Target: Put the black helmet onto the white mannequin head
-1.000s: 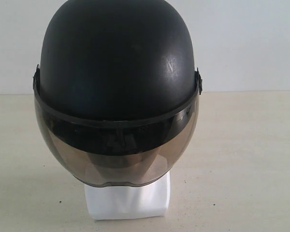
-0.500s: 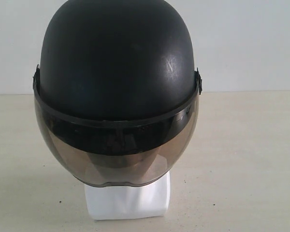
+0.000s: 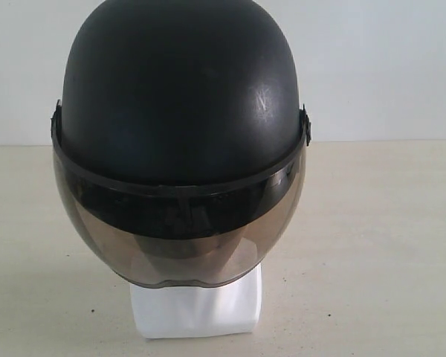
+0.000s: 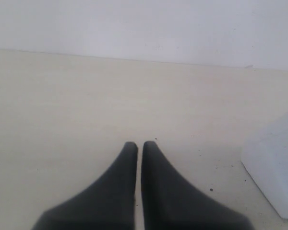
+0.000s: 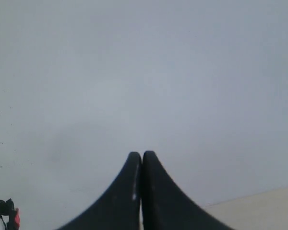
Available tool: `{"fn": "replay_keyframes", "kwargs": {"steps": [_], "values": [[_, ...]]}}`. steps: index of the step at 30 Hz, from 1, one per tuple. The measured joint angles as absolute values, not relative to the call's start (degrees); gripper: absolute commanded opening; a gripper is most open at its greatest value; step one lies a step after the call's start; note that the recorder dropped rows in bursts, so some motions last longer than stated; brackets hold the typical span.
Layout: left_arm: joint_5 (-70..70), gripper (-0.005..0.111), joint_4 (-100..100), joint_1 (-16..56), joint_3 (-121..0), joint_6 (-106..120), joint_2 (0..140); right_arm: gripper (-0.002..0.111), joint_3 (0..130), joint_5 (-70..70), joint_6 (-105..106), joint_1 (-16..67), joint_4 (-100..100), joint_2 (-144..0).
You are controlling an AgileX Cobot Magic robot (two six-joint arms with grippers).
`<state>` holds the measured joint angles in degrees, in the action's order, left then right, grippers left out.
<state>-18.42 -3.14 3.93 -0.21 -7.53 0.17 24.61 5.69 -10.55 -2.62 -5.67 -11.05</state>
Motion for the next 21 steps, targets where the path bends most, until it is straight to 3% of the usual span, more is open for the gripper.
{"fn": "replay_keyframes", "kwargs": {"steps": [11, 21], "values": [[-18.47, 0.005, -3.14, 3.93, -0.21, -7.53, 0.17, 0.0, 1.51, -2.55, -11.09, -3.26, -7.53, -0.4], [-18.47, 0.005, -3.14, 3.93, -0.21, -7.53, 0.17, 0.0, 0.25, 4.01, -10.08, -3.26, -6.51, -0.4]]}}
